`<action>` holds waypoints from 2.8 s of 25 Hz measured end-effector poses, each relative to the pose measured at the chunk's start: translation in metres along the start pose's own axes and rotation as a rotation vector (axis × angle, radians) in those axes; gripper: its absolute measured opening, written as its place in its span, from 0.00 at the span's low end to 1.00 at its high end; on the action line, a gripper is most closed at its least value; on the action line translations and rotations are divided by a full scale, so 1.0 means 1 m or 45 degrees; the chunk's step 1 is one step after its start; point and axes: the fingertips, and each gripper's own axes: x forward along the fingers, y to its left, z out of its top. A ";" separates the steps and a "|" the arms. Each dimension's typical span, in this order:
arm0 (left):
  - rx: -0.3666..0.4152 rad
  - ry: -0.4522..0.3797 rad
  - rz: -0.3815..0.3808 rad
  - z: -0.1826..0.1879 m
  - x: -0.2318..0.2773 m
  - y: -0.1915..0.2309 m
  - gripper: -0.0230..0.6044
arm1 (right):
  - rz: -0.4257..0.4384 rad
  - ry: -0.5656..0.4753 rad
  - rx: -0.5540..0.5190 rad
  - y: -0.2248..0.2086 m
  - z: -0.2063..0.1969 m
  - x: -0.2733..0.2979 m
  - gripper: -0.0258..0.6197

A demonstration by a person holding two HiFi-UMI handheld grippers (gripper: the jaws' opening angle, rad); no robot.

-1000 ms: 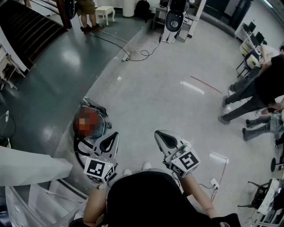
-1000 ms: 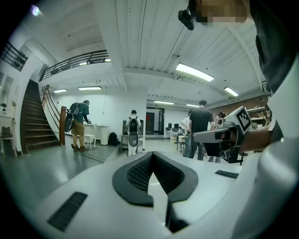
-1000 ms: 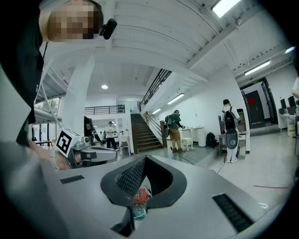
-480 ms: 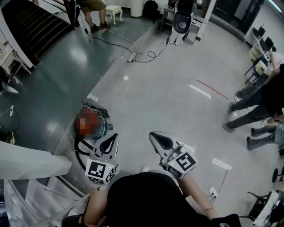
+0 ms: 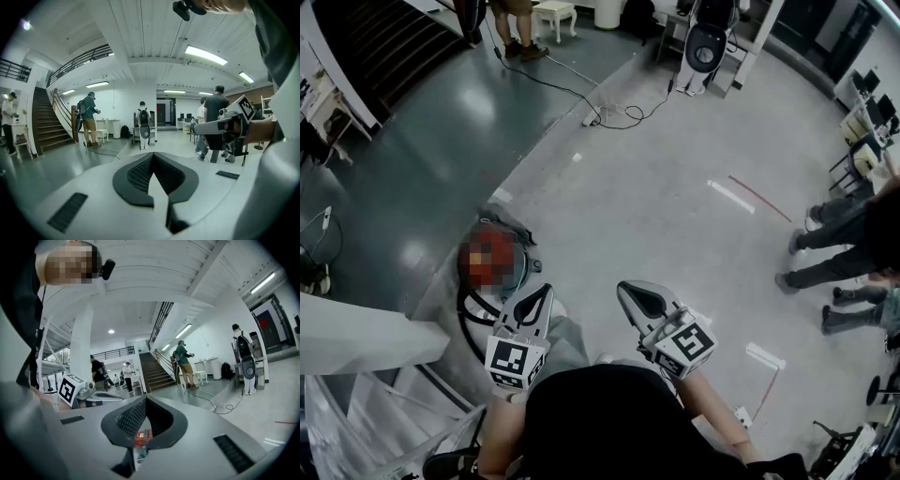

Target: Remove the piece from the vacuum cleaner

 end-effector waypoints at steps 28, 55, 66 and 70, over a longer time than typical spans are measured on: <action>-0.191 0.145 0.273 -0.057 0.042 0.339 0.06 | 0.199 0.257 -0.045 -0.032 -0.002 0.354 0.09; -0.579 0.416 0.854 -0.155 0.054 0.473 0.07 | 0.633 0.762 -0.008 -0.088 -0.128 0.589 0.11; -0.661 0.481 0.938 -0.206 0.002 0.492 0.07 | 0.599 0.988 -0.067 -0.071 -0.233 0.633 0.22; -0.706 0.502 0.954 -0.228 -0.012 0.493 0.07 | 0.555 1.059 -0.076 -0.072 -0.274 0.647 0.24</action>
